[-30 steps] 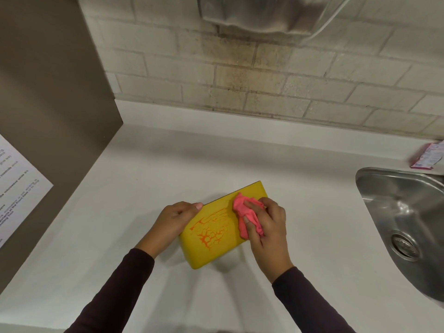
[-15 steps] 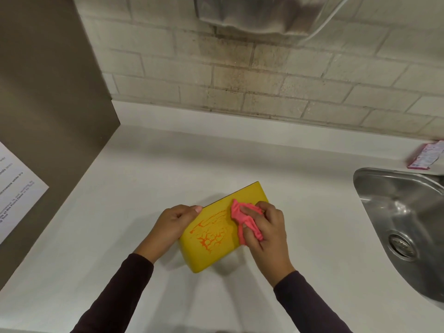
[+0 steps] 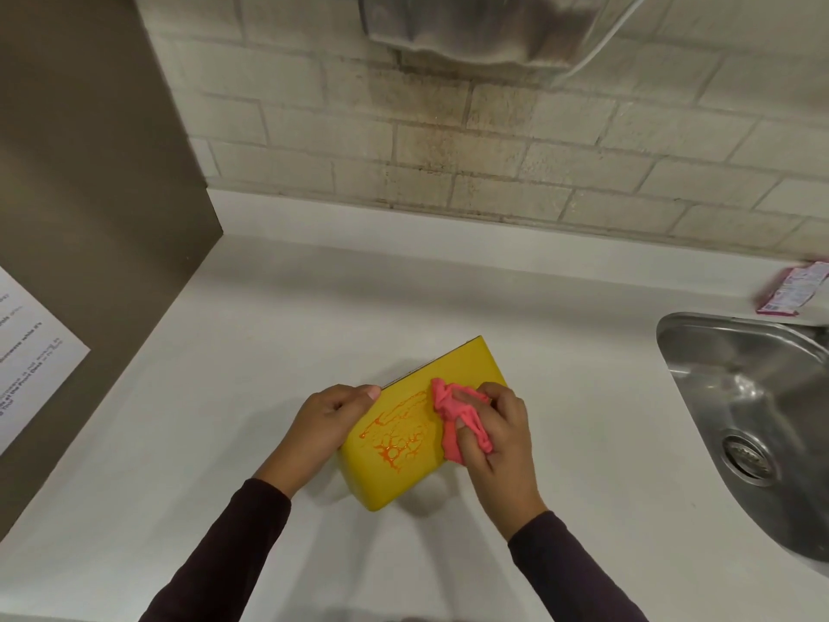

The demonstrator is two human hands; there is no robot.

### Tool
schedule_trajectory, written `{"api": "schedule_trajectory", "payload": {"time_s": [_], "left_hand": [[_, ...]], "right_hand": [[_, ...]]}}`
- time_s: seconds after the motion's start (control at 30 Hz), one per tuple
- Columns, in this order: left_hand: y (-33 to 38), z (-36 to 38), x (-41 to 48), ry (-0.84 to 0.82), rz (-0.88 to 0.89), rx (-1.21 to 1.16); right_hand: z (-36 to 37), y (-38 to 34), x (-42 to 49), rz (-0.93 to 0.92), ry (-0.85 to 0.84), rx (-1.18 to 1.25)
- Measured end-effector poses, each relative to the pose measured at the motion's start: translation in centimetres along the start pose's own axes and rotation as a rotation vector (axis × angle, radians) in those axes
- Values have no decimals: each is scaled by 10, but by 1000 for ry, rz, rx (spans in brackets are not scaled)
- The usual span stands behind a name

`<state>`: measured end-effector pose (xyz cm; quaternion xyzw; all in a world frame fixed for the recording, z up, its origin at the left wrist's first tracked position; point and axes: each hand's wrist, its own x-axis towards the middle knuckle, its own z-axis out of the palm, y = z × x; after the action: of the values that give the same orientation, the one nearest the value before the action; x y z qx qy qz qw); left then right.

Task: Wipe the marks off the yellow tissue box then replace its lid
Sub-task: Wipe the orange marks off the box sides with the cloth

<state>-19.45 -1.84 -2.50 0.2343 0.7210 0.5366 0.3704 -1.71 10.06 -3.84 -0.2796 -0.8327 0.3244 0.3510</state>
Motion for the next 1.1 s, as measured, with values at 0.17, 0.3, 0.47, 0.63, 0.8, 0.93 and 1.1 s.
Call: {"api": "schedule_trajectory", "payload": {"time_s": [0.17,0.3,0.47,0.63,0.8,0.93,1.1], "left_hand": [[0,4,-1,0,7,-8],[-2,5,-2,-5,9,8],[-1,7,-4,-27,22,-11],[-1,8,-8,-21,40,-21],[-1,11,-9,9,38,-21],[0,11,-11,-1,40,-18],[-2,12,-12,-5,57,9]], "right_hand": [[1,-1,15,219,144,132],[12,-10,5,161,85,101],[1,0,-6,66,8,90],[3,-4,21,292,176,117],[13,-14,4,136,41,99],[0,-5,7,134,42,112],[-4,-8,25,191,76,122]]}}
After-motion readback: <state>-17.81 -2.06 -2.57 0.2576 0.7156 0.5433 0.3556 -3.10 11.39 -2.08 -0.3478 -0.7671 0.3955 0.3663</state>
